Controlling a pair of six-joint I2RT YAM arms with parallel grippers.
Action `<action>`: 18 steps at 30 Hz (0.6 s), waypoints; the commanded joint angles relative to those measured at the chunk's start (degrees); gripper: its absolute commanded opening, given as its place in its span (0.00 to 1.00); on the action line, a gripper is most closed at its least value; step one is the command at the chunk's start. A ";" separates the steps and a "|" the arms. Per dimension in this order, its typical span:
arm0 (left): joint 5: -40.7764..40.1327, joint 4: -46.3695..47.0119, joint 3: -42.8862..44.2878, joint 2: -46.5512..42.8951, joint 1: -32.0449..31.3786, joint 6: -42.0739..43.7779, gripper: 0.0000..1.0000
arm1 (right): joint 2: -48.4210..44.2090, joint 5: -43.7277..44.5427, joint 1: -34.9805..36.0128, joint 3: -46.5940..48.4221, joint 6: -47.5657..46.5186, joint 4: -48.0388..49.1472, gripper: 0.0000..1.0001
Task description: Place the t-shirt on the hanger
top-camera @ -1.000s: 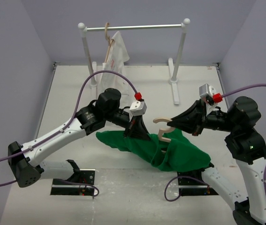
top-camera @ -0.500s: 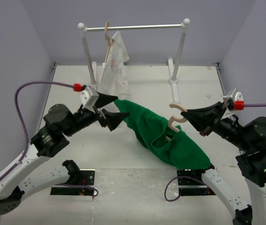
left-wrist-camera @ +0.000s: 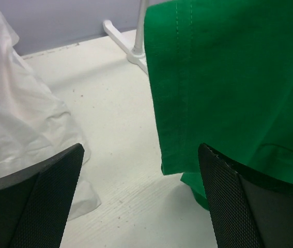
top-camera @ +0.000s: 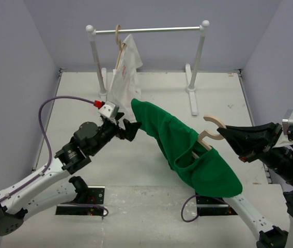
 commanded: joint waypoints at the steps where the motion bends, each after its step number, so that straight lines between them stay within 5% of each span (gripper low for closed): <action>1: 5.86 9.60 3.68 4.75 0.26 2.33 0.92 | 2.32 -0.33 0.16 3.70 1.42 0.14 0.00; 5: 9.23 13.37 4.14 7.31 0.81 2.49 0.91 | 2.79 -1.85 0.16 4.47 2.04 0.06 0.00; 8: 13.39 16.48 4.34 9.62 1.30 2.46 0.59 | 3.07 -2.42 0.16 4.08 2.04 0.06 0.00; 9: 13.66 16.71 4.61 10.39 1.41 2.40 0.29 | 3.07 -2.43 0.16 3.91 2.04 0.06 0.00; 12: 12.38 16.42 5.43 12.05 1.68 2.19 0.00 | 2.70 -0.39 0.21 2.68 1.61 -0.11 0.00; 18: -4.41 13.11 3.59 7.99 1.98 -3.58 0.00 | 2.54 8.67 0.12 -1.43 -0.75 -1.69 0.00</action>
